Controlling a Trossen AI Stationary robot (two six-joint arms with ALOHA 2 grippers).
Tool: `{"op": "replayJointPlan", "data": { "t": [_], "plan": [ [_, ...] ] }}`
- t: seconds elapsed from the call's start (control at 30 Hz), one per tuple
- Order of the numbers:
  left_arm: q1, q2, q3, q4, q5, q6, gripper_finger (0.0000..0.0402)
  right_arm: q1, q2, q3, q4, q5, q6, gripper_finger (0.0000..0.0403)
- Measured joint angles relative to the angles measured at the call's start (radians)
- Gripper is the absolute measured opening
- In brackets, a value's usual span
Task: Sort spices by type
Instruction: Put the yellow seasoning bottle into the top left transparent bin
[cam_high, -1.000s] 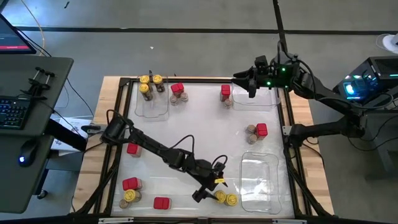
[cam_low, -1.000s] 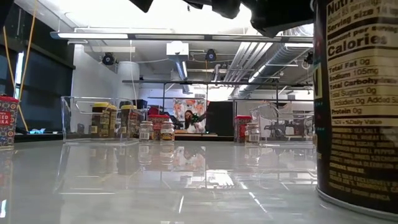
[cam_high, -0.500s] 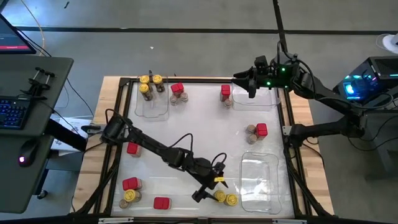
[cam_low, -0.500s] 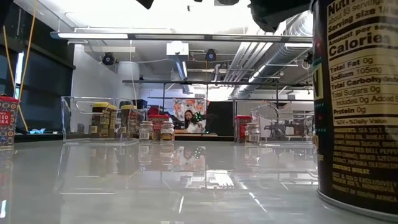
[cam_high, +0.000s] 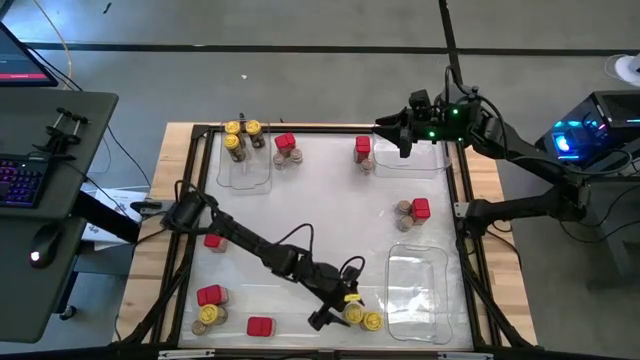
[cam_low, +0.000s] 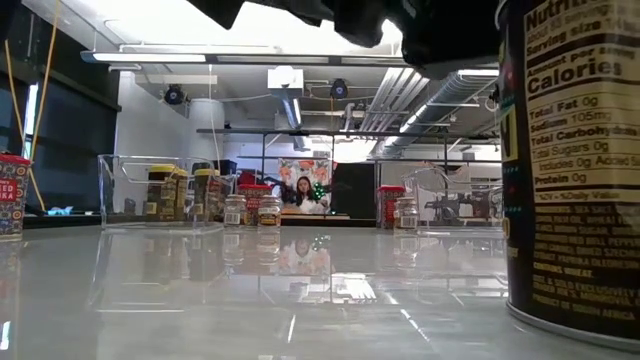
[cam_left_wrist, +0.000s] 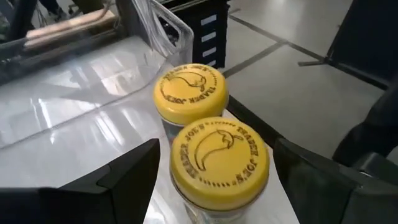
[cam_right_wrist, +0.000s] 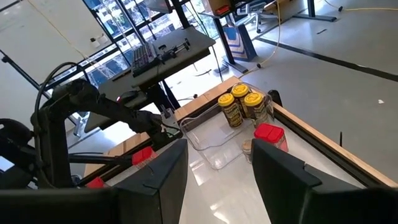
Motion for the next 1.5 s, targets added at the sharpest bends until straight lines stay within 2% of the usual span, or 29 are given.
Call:
{"op": "replayJointPlan", "data": {
  "t": [0.6, 0.7, 0.9, 0.97, 1.1, 1.23, 1.4, 1.5],
  "plan": [
    [0.0, 0.061, 0.001, 0.038, -0.003, -0.026, 0.0292, 0.0, 0.0, 0.0, -0.007, 0.001, -0.011, 0.0172],
    [0.0, 0.061, 0.001, 0.047, -0.003, -0.039, 0.0271, 0.0, 0.0, 0.0, -0.008, 0.001, -0.013, 0.0172],
    [0.001, 0.061, 0.001, 0.049, -0.004, -0.052, 0.0191, 0.0, 0.0, 0.0, -0.008, 0.001, -0.015, 0.0172],
    [0.005, 0.06, 0.001, 0.046, -0.004, -0.066, 0.019, 0.0, 0.0, 0.0, -0.008, 0.001, -0.015, 0.0172],
    [0.031, 0.024, 0.001, -0.05, -0.004, -0.086, 0.019, 0.0, 0.0, 0.0, -0.008, 0.002, -0.015, 0.0172],
    [0.1, -0.048, 0.001, -0.243, -0.016, -0.052, 0.019, 0.0, 0.0, 0.0, -0.007, 0.002, -0.019, 0.0172],
    [0.229, -0.175, -0.013, -0.478, -0.025, 0.009, 0.019, -0.001, 0.0, 0.0, -0.005, 0.003, -0.016, 0.0172],
    [0.329, -0.3, -0.09, -0.511, -0.068, -0.014, 0.019, -0.001, 0.0, 0.0, 0.004, 0.003, -0.015, 0.0172]
  ]
}}
